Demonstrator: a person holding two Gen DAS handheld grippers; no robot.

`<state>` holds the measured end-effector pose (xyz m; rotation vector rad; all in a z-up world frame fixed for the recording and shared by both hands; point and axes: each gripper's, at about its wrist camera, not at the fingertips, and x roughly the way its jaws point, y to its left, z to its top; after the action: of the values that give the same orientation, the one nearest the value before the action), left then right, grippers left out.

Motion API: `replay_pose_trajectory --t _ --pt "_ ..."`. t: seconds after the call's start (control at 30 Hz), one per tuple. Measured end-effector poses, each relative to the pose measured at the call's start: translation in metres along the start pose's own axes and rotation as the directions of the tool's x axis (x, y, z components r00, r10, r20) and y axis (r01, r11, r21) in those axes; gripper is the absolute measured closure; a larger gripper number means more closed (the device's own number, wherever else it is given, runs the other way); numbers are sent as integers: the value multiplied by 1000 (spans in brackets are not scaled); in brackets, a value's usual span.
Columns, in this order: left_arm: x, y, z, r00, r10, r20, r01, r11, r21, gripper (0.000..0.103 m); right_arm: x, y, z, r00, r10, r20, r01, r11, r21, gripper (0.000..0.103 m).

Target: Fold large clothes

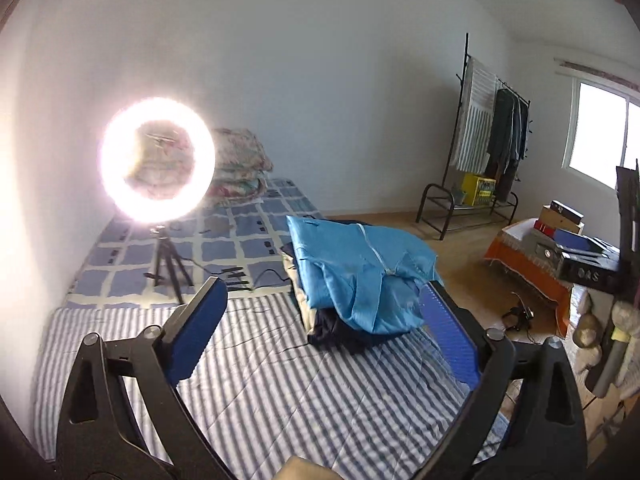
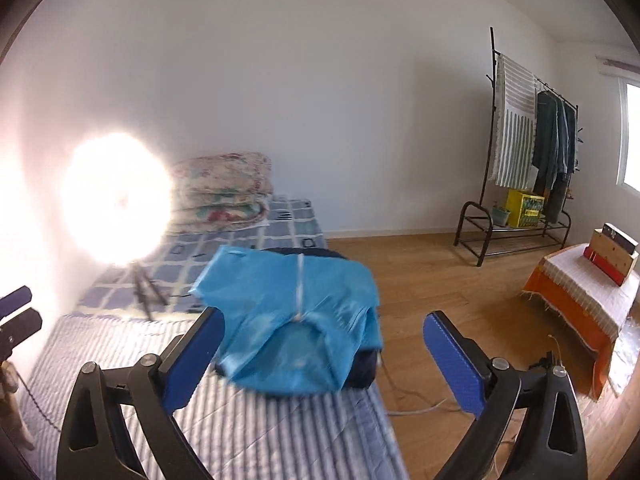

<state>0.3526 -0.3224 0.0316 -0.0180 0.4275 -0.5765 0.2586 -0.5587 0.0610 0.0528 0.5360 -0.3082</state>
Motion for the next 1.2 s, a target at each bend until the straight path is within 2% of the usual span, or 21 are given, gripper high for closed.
replay_pose_trajectory --t 0.23,0.47,0.63,0.8,1.0,1.2 --pt "-84 -1 -37 1000 7 9 -7 1000 13 0 -79 24 -49 1000 25 3 -25 1000 -15 0" --pt "-135 -17 -83 999 35 -4 -35 996 82 0 -126 44 -99 999 48 0 -48 999 -6 0" --pt "-157 -25 -116 998 34 -43 -31 997 71 0 -151 55 -135 999 40 18 -40 999 -2 0" --pt "-178 -36 -142 998 59 -26 -56 994 99 0 -160 56 -162 999 45 11 -46 998 41 0" --pt "-187 -43 -157 998 60 -25 -57 993 101 0 -166 69 -180 1000 26 14 -26 1000 -7 0" --pt "-187 -39 -161 997 70 -35 -68 996 63 0 -170 67 -188 999 4 33 -4 1000 5 0"
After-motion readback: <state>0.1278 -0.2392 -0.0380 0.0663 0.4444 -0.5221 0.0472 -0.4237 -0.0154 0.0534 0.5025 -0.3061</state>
